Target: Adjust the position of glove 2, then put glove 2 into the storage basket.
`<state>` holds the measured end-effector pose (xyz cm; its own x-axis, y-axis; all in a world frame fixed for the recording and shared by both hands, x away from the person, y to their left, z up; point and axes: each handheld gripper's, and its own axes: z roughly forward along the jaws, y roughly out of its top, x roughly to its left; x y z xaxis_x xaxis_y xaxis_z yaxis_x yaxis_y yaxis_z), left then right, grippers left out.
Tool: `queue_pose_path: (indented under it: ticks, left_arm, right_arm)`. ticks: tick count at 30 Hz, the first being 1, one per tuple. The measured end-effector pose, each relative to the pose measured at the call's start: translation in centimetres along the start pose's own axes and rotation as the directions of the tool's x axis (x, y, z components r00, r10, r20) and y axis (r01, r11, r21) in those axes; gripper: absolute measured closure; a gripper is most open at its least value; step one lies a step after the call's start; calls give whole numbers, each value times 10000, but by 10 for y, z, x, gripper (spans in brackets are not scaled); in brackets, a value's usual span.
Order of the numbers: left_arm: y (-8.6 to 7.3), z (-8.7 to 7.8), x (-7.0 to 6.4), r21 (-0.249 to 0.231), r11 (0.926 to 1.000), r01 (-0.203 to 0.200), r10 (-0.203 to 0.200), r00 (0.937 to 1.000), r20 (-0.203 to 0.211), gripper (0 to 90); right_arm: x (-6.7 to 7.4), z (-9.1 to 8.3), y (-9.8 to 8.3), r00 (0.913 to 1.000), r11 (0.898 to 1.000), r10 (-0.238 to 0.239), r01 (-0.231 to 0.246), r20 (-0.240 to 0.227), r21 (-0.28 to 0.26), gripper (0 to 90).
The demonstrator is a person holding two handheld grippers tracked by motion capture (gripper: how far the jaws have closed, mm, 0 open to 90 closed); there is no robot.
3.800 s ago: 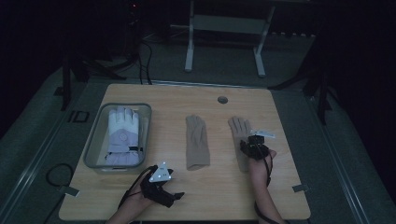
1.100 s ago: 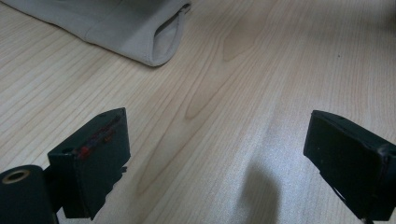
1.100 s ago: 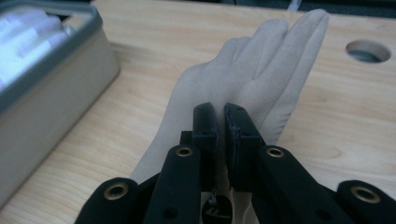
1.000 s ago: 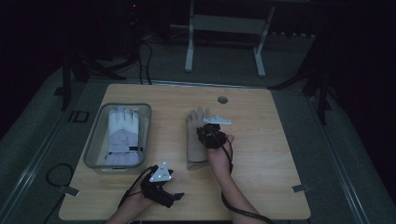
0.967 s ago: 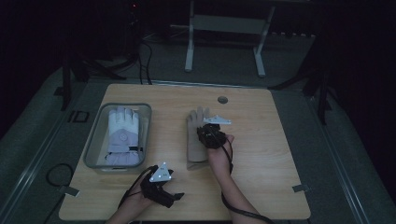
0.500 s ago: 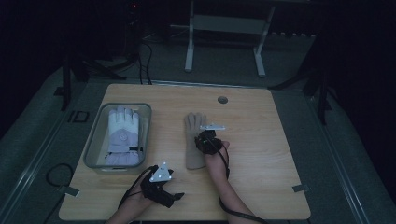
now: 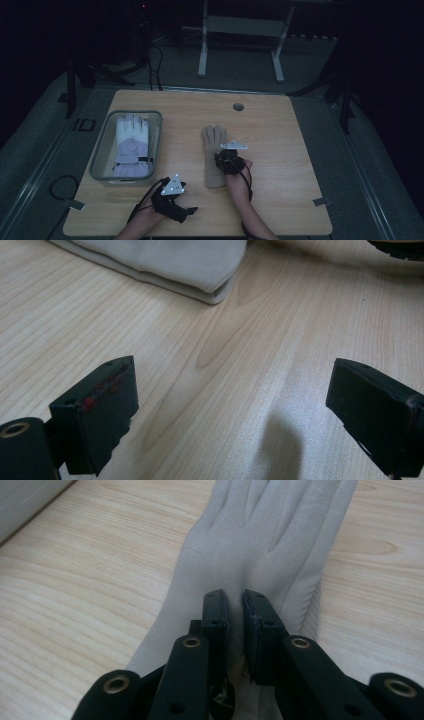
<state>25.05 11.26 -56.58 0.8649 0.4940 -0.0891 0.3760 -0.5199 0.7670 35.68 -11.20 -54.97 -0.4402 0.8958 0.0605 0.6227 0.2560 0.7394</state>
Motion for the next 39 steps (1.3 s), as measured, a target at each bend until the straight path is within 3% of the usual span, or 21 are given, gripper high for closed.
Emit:
queue_pose_path:
  ticks: [9, 15, 19, 20, 22, 23, 25, 28, 31, 33, 35, 37, 39]
  left_arm:
    - [0, 0, 0, 7, 10000, 30, -30, 10000, 35, 66]
    - [0, 3, -2, 270, 9993, -259, 262, 9996, -95, 66]
    - [3, 4, -5, 274, 9994, -212, 212, 9998, 10, 66]
    - [3, 4, -5, 274, 9994, -212, 212, 9998, 10, 66]
    - [5, 4, -6, 306, 9989, -358, 361, 9993, -103, 66]
    - [5, 4, -6, 304, 9988, -379, 383, 9992, -145, 66]
    - [6, 4, -6, 245, 9990, -370, 375, 9991, -177, 66]
    - [10, 2, -6, 39, 9997, -255, 256, 9995, -198, 66]
    - [14, 3, -5, -1, 9997, -224, 224, 9997, -74, 67]
    - [18, 5, -5, 182, 9997, -171, 171, 9999, -15, 68]
    - [22, 8, -6, 183, 9996, -212, 214, 9997, -101, 67]
    - [27, 11, -8, 559, 9979, -329, 350, 9987, -358, 68]
    - [32, 13, -9, 788, 9941, -749, 798, 9950, -606, 115]
  right_arm:
    - [-2, -13, -13, 9998, 9996, 212, -211, 17, -191, 737]
    - [-7, -26, -2, 9996, 9987, -217, 207, -206, -473, 484]
    - [-19, -34, 2, 9949, 9984, -47, -9, -1003, -558, 293]
    - [-19, -34, 2, 9949, 9984, -47, -9, -1003, -558, 293]
    - [-27, -37, 5, 9860, 9996, -85, 40, -1666, -274, 143]
    - [-28, -38, 6, 9850, 9996, -129, 87, -1722, -255, 124]
    - [-31, -39, 5, 9875, 9989, -365, 315, -1534, -348, 117]
    - [-39, -41, 5, 9832, 9982, -512, 447, -1754, -404, 141]
    - [-46, -44, 6, 9724, 9906, -1339, 1256, -1911, -549, 128]
    - [-49, -48, 8, 9721, 9875, -1550, 1471, -1762, -567, 125]
    - [-53, -51, 11, 9767, 9924, -1194, 1120, -1784, -507, 121]
    - [-57, -54, 13, 9770, 9938, -1082, 1014, -1840, -461, 108]
    - [-61, -55, 15, 9734, 9946, -991, 908, -2066, -495, 108]
